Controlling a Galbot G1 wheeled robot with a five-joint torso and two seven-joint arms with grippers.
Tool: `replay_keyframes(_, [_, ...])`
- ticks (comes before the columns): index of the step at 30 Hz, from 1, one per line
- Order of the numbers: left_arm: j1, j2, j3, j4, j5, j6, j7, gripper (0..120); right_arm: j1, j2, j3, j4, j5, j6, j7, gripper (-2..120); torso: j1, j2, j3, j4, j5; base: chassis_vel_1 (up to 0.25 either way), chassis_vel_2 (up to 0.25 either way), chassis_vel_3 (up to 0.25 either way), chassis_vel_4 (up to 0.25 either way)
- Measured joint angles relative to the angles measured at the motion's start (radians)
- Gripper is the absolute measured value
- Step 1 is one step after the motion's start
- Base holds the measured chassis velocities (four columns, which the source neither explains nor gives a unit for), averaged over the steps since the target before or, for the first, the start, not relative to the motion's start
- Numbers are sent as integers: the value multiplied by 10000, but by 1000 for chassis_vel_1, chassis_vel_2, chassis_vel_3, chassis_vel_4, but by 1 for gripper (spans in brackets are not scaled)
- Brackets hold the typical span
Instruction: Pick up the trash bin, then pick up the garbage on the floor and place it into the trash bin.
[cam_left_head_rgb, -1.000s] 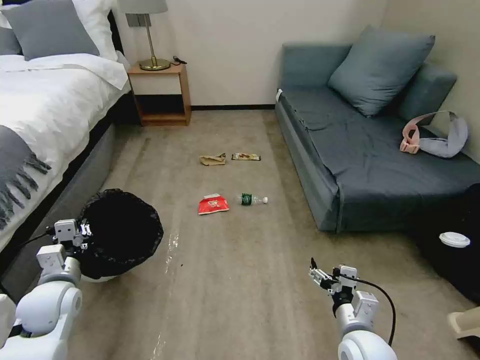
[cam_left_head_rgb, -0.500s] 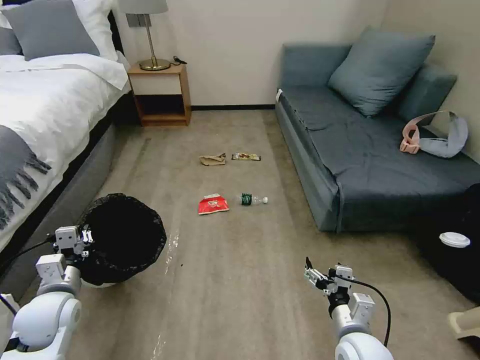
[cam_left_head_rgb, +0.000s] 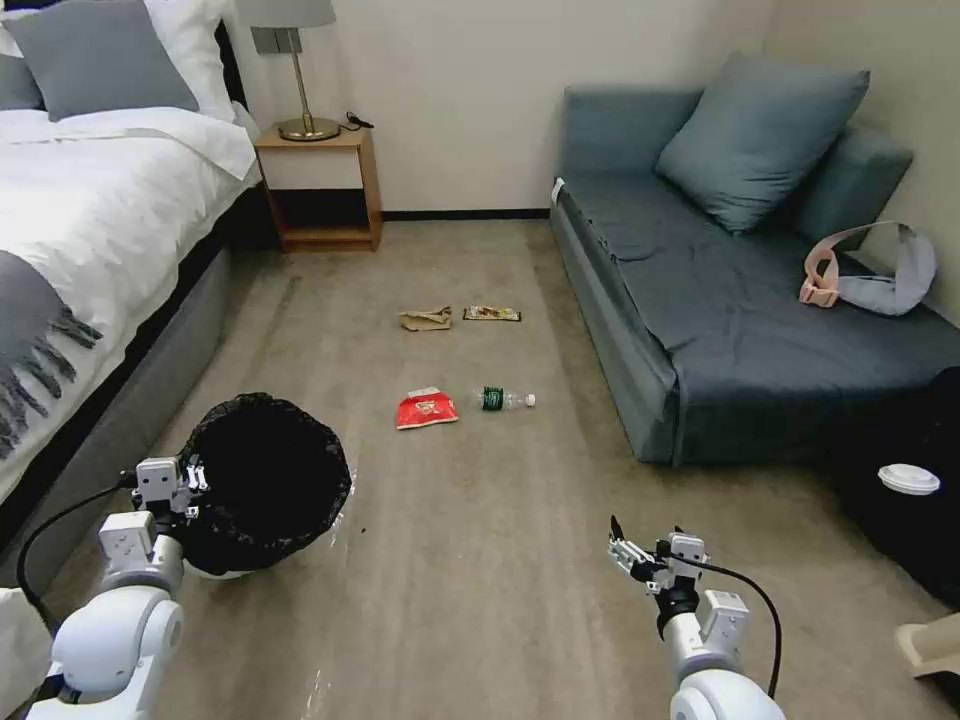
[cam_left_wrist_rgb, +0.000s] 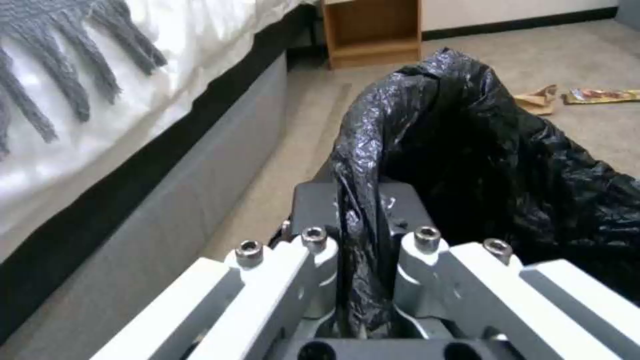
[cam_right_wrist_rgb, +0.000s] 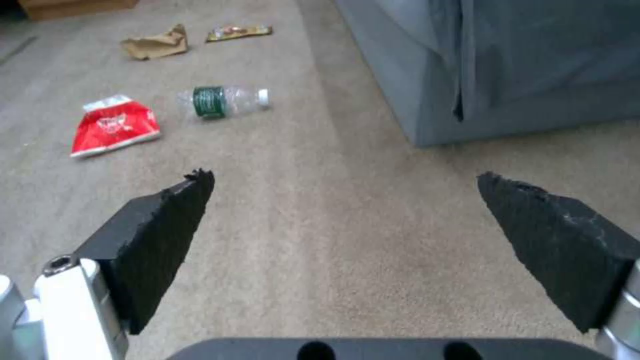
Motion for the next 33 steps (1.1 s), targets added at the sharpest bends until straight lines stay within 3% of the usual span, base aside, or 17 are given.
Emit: replay_keyframes(33, [28, 1, -102, 85, -100, -175, -16, 6, 63, 72, -81, -370, -290, 271, -168, 100, 1, 0, 0, 0, 0, 0, 0, 0, 0])
